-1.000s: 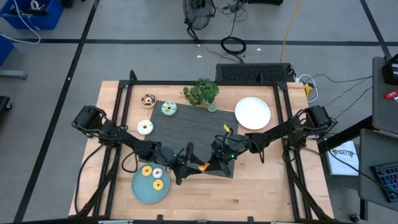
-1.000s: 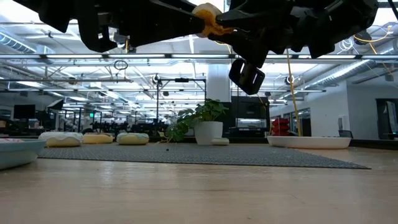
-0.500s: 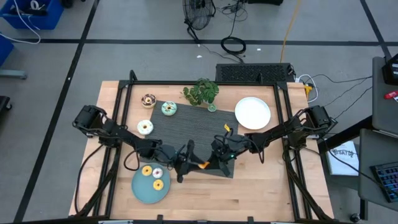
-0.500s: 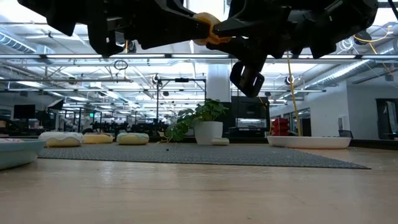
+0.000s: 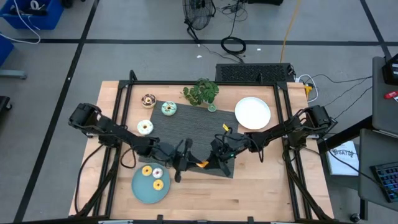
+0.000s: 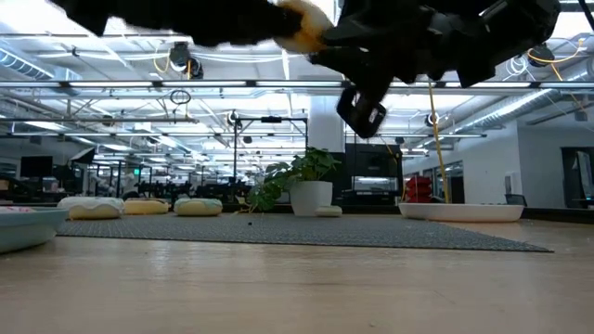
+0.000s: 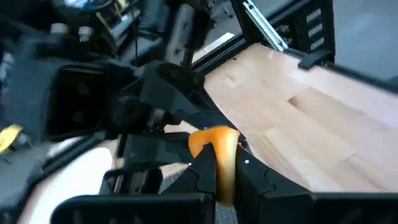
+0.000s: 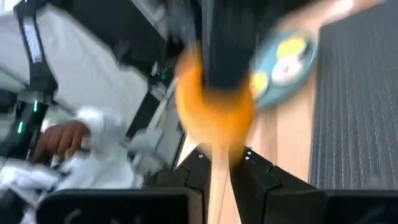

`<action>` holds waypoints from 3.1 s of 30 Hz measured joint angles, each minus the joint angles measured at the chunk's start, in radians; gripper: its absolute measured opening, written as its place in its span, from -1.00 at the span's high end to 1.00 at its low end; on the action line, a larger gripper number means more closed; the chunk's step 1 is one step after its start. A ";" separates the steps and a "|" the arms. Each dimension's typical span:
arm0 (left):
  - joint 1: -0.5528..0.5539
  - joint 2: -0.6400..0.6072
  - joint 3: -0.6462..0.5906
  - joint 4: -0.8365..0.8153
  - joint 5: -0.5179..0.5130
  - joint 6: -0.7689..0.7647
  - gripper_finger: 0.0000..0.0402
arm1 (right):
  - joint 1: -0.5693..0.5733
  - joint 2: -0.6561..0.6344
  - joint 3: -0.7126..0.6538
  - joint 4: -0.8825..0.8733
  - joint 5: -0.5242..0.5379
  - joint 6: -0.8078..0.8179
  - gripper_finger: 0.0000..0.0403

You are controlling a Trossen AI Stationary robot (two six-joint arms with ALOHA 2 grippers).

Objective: Pick & Place donuts
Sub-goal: Put the small orange donut on the blue plate

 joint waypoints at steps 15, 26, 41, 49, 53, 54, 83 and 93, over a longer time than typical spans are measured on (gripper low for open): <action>0.152 -0.136 0.001 -0.157 0.230 -0.936 0.94 | 0.031 0.002 -0.003 -0.127 0.198 -0.582 0.79; 0.302 -0.136 -0.033 -0.087 0.216 -0.974 0.94 | 0.075 0.002 -0.003 -0.273 1.082 -0.829 0.79; 0.367 -0.134 -0.355 0.381 0.162 -1.178 0.94 | -0.022 0.008 -0.003 -0.052 0.762 -0.839 -0.10; 0.347 -0.134 -0.357 0.388 0.144 -1.176 0.94 | -0.073 0.082 -0.002 0.210 0.708 -0.987 -0.45; 0.351 -0.134 -0.357 0.388 0.142 -1.175 0.94 | -0.090 0.138 0.000 0.323 0.633 -0.997 -0.45; 0.354 -0.134 -0.357 0.388 0.143 -1.175 0.94 | -0.091 0.150 0.000 0.347 0.630 -0.999 -0.45; 0.355 -0.135 -0.356 0.438 0.153 -1.195 0.94 | -0.091 0.169 0.001 0.469 0.636 -1.133 -0.17; 0.349 -0.135 -0.355 0.438 0.153 -1.195 0.87 | -0.111 0.169 0.020 0.446 0.629 -1.137 0.05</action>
